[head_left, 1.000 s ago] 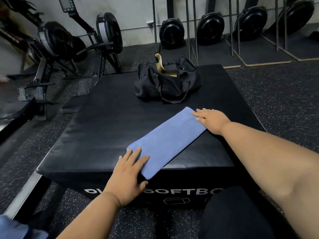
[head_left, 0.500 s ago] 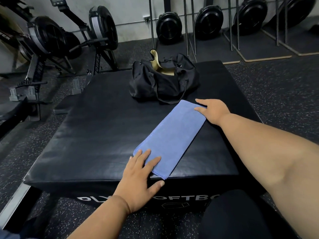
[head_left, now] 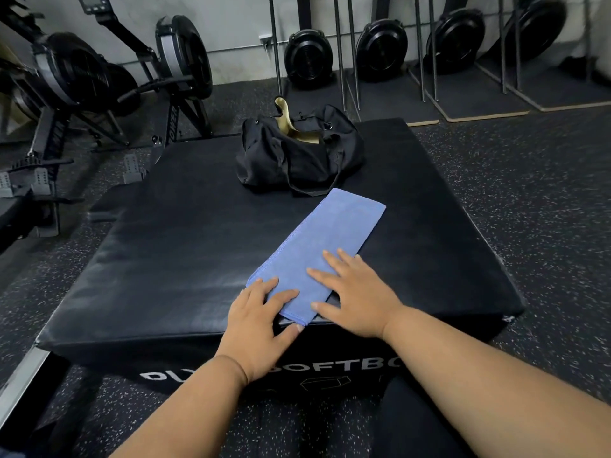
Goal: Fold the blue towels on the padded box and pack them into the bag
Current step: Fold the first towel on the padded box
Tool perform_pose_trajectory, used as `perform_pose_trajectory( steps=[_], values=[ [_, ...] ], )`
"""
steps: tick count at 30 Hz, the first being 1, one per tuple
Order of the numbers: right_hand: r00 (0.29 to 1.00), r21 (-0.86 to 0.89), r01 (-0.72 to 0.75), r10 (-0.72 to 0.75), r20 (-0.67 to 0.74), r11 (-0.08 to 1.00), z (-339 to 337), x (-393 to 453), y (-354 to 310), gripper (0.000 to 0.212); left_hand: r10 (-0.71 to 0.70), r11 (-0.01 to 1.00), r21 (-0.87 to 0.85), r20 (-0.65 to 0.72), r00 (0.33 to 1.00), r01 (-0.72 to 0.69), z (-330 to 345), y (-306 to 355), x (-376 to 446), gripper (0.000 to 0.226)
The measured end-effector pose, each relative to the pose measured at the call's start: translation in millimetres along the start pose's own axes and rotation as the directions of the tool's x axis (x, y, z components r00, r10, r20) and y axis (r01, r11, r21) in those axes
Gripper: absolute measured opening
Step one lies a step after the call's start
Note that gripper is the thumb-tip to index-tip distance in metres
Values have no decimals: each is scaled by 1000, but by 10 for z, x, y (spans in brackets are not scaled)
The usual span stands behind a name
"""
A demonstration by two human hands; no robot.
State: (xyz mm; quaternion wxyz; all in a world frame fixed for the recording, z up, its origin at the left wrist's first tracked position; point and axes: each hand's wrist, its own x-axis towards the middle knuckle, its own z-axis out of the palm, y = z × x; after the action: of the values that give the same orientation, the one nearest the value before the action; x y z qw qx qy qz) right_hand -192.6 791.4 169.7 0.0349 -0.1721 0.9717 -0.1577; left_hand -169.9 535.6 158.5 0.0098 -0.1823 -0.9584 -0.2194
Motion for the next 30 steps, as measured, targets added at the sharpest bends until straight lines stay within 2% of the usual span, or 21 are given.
perform_pose_trajectory(
  steps=[6, 9, 12, 15, 17, 19, 21, 25, 28, 30],
  values=[
    [999, -8, 35, -35, 7, 999, -2, -123, -60, 93, -80, 995, 60, 19, 997, 79, -106, 172, 107, 54],
    [997, -95, 74, -72, 33, 993, 35, -218, -118, 94, -43, 990, 134, -77, 996, 53, -103, 241, 121, 45],
    [996, -70, 86, -86, 13, 994, 59, -298, -159, 84, 34, 990, 141, -133, 991, -15, -84, 313, 45, 37],
    [993, -66, 112, -113, -17, 992, 79, -335, -168, 66, 105, 994, 51, -113, 988, -100, -85, 416, -72, 26],
    [996, -41, 94, -94, 9, 995, 64, -378, -164, 67, 131, 991, 13, -92, 987, -130, -96, 391, -133, 24],
    [996, -20, 88, -88, 4, 996, 24, -447, -150, 59, 124, 992, 35, -47, 991, -123, -132, 328, -161, 39],
    [997, 27, 71, -71, -4, 997, -37, -518, -123, 46, 80, 996, 27, -9, 997, -80, -213, 301, -162, 41],
    [998, 140, 21, -12, -67, 990, -122, -642, -57, 39, -18, 998, -64, 47, 999, 21, -383, 333, -132, 31],
    [979, 159, 74, -41, -200, 985, -108, -736, -62, 33, -24, 993, -117, 82, 996, 34, -423, 403, -121, 18],
    [972, 135, 90, -58, -230, 987, -108, -773, -92, 25, -42, 984, -165, 106, 994, 59, -426, 452, -127, 12]
  ],
)
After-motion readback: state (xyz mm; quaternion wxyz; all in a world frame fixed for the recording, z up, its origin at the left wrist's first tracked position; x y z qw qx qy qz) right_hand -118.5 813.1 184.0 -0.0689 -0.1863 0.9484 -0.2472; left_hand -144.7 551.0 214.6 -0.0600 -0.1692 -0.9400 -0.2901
